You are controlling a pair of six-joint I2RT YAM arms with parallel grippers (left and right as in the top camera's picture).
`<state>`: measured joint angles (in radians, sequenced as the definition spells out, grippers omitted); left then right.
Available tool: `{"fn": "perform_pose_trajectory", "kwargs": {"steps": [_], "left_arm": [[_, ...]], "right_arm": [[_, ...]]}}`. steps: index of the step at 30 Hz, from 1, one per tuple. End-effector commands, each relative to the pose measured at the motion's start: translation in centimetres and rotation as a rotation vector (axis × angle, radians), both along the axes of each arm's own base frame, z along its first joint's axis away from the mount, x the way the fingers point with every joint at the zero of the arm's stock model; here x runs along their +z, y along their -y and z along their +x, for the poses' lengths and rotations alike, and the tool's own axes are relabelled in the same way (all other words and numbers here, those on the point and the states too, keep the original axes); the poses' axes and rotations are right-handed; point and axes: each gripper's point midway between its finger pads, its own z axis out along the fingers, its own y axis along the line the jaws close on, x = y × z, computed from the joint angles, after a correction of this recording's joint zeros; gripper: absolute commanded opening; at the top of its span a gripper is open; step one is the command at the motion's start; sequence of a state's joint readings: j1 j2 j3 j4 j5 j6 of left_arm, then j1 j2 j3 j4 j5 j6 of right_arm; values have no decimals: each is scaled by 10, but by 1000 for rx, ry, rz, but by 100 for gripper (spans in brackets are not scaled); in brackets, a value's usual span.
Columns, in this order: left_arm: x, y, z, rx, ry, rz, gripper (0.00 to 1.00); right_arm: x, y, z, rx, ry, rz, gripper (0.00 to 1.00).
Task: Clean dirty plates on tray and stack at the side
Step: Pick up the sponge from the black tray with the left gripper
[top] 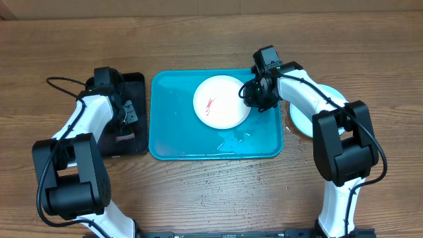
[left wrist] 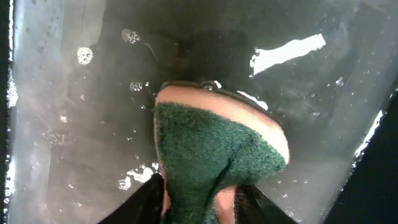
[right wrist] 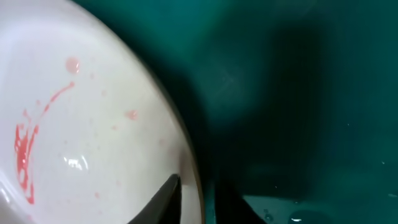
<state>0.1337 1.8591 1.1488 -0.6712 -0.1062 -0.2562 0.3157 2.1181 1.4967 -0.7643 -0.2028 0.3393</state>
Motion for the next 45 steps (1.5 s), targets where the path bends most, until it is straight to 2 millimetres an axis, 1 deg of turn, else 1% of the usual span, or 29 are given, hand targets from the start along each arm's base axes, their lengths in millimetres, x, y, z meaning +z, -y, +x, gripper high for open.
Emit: {"fn": "perform_pose_trajectory", "kwargs": {"steps": [1, 2, 3, 6, 9, 10, 11, 12, 15, 17, 20, 22, 24, 27, 28, 31, 34, 39, 41, 45], "left_arm": [[7, -3, -2, 11, 19, 3, 30], [7, -3, -2, 11, 19, 3, 26], [7, -3, -2, 11, 19, 2, 24], [7, -3, -2, 11, 19, 2, 24], [6, -3, -2, 11, 19, 2, 23], [6, -3, -2, 11, 18, 2, 18], [6, -3, -2, 11, 18, 2, 9], [6, -3, -2, 11, 18, 2, 4], [7, -3, -1, 10, 21, 2, 4], [15, -5, 0, 18, 26, 0, 4], [35, -5, 9, 30, 86, -55, 4], [54, -1, 16, 25, 158, -124, 4], [72, 2, 18, 12, 221, -200, 4], [86, 4, 18, -39, 273, -277, 4], [91, 8, 18, -99, 297, -328, 4], [98, 17, 14, -189, 334, -440, 4], [105, 14, 12, -235, 378, -493, 4], [113, 7, 15, -266, 439, -513, 4], [118, 5, 21, -315, 483, -497, 4], [127, 8, 25, -407, 532, -468, 4]], "right_arm": [[-6, -1, -3, 1, -14, -4, 11], [-6, -1, -3, 2, -14, -4, 10], [-6, -1, -3, 2, -15, -5, 8], [-6, -1, -4, 2, -16, -5, 4], [-6, -1, -3, 2, -15, -5, 4], [-6, -1, -3, 2, -15, -5, 4], [-6, -1, -3, 2, -15, -5, 4], [-6, -1, -3, 2, -15, -5, 4], [-6, -1, -3, 2, -15, -5, 4], [-6, -1, -3, 2, -15, -5, 4], [-6, -1, -3, 2, -16, -5, 4], [-6, -1, -3, 2, -16, -6, 4], [-6, -1, -3, 2, -16, -6, 4], [-6, -1, -3, 2, -16, -6, 4], [-6, 0, -3, 2, -16, -6, 4], [-6, -1, -4, 2, -16, -6, 4], [-6, -1, -3, 2, -16, -6, 4], [-6, -1, -3, 2, -16, -6, 4], [-6, -1, -3, 2, -16, -6, 4], [-6, -1, -4, 2, -16, -6, 4]]}}
